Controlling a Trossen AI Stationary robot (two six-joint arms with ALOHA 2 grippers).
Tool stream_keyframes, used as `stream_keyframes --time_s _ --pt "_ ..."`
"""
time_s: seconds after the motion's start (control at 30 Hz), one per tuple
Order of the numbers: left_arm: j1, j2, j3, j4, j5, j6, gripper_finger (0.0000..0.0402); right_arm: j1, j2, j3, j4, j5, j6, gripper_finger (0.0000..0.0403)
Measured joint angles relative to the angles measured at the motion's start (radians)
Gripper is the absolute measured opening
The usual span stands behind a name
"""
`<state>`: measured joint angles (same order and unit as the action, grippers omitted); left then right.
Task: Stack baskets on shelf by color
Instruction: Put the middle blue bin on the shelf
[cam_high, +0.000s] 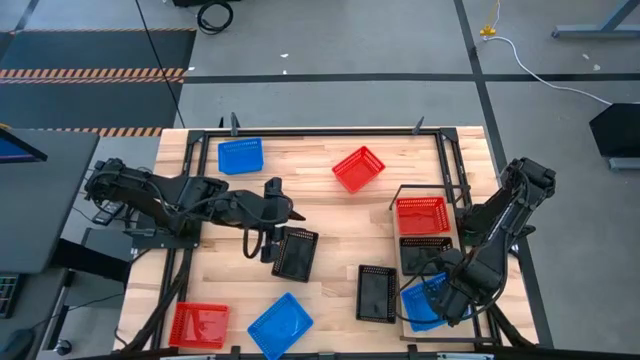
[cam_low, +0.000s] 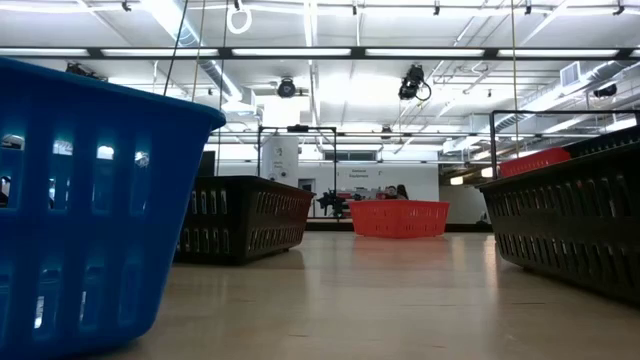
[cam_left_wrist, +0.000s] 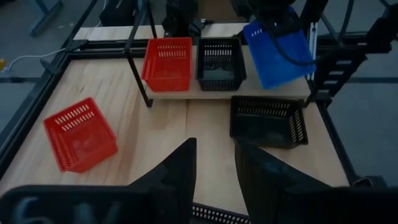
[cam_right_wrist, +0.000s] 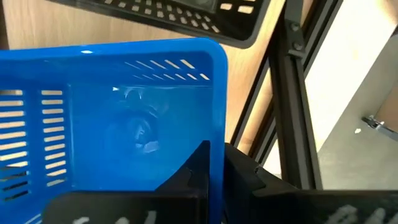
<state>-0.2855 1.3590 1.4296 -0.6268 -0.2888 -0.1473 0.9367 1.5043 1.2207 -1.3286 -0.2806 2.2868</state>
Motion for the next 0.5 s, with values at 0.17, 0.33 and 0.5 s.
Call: stream_keyframes --time_s 0.17,0.33,0.5 --pt "0.000 0.000 0.000 0.001 -0.003 -0.004 0.0116 0.000 0.000 -0.014 0.036 0.000 0.000 0.0034" --pt "0.000 0.000 0.000 0.002 -0.004 -0.005 0.0116 0.000 0.000 -0.029 0.050 0.000 0.005 0.0034" --pt "0.000 0.000 0.000 0.002 -0.006 -0.008 0.0116 0.000 0.000 -0.032 0.050 0.000 0.007 0.0034"
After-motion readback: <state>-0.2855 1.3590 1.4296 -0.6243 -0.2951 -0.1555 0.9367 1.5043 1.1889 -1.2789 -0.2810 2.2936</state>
